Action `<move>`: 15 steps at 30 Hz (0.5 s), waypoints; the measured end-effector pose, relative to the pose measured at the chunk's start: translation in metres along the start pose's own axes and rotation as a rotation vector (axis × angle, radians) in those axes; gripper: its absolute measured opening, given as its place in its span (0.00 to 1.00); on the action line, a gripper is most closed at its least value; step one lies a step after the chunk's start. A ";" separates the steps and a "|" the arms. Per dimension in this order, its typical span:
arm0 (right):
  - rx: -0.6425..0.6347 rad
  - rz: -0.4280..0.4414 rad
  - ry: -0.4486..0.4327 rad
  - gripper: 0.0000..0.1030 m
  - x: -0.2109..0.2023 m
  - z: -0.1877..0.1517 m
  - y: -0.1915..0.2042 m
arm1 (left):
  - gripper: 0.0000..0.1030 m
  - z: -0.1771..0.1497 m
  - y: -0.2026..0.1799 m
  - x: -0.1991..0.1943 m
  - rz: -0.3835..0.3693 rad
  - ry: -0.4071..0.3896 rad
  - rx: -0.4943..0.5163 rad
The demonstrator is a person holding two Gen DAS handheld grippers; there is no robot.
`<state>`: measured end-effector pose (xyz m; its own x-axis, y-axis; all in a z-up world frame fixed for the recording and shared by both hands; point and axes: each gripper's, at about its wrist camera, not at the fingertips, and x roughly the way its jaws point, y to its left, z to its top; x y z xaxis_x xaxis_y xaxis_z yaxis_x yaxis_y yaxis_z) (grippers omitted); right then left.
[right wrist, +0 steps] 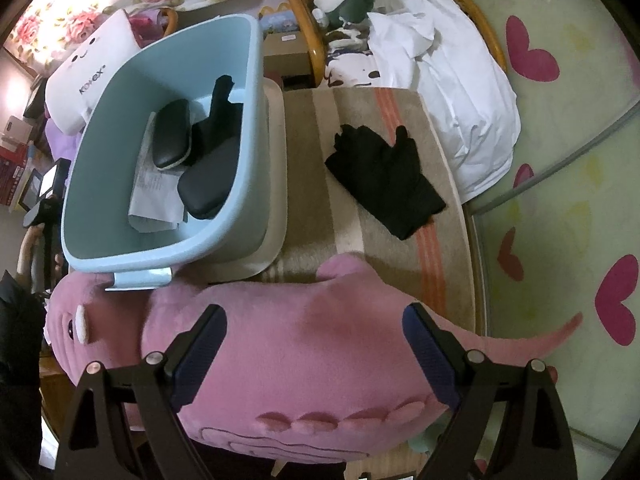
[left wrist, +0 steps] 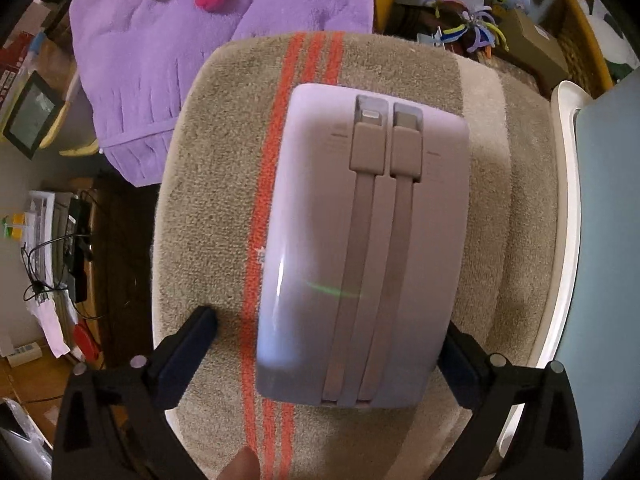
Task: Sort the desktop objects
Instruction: 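Lower the open left gripper around the white power bank and close it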
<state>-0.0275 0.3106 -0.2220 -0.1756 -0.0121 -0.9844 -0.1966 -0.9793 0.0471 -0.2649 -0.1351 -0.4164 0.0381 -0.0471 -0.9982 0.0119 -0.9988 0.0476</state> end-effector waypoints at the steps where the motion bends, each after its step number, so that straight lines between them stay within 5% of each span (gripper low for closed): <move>1: 0.003 0.000 0.003 0.90 0.001 0.000 0.000 | 1.00 0.001 0.000 0.000 -0.001 0.003 0.003; 15: -0.012 0.010 0.016 0.90 0.006 -0.001 0.007 | 0.96 0.005 0.004 -0.005 -0.002 -0.003 0.031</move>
<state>-0.0286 0.3033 -0.2279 -0.1616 -0.0254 -0.9865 -0.1830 -0.9816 0.0553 -0.2701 -0.1386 -0.4115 0.0356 -0.0448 -0.9984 -0.0186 -0.9989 0.0441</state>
